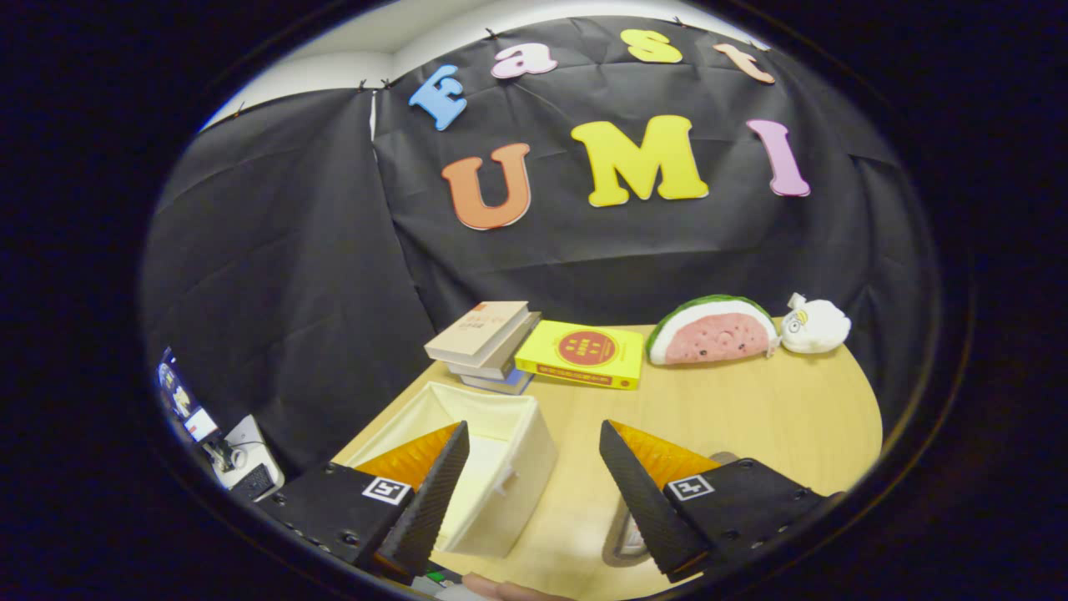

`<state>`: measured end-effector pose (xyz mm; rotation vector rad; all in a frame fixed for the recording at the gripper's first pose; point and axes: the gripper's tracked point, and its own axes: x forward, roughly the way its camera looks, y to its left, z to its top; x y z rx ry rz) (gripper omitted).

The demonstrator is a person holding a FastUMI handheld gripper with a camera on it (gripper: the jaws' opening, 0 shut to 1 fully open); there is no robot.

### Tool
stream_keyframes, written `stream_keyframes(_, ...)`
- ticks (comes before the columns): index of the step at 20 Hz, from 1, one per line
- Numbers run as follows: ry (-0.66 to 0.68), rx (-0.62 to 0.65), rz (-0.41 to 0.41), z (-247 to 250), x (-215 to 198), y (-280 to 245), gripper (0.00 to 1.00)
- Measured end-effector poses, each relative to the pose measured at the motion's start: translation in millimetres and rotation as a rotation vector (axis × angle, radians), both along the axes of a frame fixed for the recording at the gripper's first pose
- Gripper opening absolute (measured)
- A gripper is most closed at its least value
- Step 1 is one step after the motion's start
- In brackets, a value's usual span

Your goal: Open the storage box then place both shoes into the box .Put the left shoe in first, then the right shoe, with the right side of both shoes facing outward in a uniform manner.

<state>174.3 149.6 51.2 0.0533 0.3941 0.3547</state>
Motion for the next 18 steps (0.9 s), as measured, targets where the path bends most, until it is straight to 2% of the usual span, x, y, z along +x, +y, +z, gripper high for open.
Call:
stream_keyframes(9, 0.187, -0.148, -0.177, -101, 24, -98, 0.95)
stream_keyframes(11, 0.228, -0.191, -0.183, -122, 23, -104, 0.93)
stream_keyframes(14, 0.299, -0.236, -0.206, -157, 27, -116, 0.89)
stream_keyframes(18, 0.451, -0.201, -0.224, -192, 27, -115, 0.73)
